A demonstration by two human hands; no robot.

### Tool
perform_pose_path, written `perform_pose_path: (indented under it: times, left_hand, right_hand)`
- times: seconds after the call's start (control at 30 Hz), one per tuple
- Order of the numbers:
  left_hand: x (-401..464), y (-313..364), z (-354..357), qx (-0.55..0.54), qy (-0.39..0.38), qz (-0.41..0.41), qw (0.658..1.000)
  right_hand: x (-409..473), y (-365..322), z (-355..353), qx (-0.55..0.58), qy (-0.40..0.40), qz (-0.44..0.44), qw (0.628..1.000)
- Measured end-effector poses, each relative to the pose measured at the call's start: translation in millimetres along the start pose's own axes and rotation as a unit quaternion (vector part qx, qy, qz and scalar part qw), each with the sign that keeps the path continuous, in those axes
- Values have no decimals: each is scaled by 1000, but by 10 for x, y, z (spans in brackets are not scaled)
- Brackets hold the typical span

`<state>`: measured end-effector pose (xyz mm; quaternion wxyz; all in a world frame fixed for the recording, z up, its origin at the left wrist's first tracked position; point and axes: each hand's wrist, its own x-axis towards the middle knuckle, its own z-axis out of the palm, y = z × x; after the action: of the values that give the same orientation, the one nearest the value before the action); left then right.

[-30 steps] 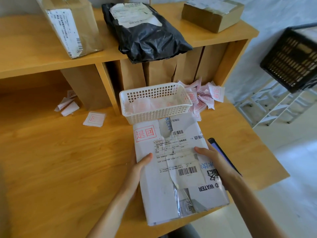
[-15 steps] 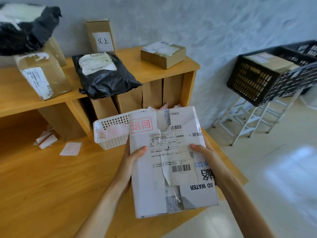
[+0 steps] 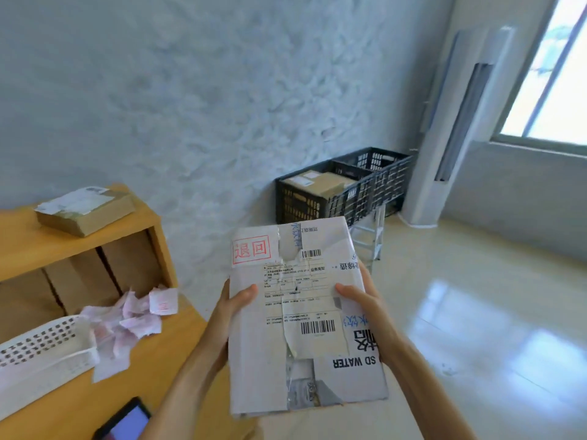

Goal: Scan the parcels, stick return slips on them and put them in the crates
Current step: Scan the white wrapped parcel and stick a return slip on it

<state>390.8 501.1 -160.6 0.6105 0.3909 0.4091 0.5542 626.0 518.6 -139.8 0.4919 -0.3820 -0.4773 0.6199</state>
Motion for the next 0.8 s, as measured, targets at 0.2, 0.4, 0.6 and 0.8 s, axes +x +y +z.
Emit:
perform_pose_path:
  times: [0.2,0.4,0.6,0.8]
  left_hand:
    - [746,122,958,11,-76,-21,997]
    - [1569,5,1529,11,-128,-50,990]
    - [2658,-64,1946,16,-168,-38,985]
    - [3944,217,2340,31,-199,-15,979]
  right_hand:
    - [115,-545,-845,-16,65,-26,997]
    - [484,-714,-1519,-21,110,-37,993]
    - [1294,-876,-2090,-42,139,-56,988]
    - [2434,-1365,-2557,-74,153,-98,981]
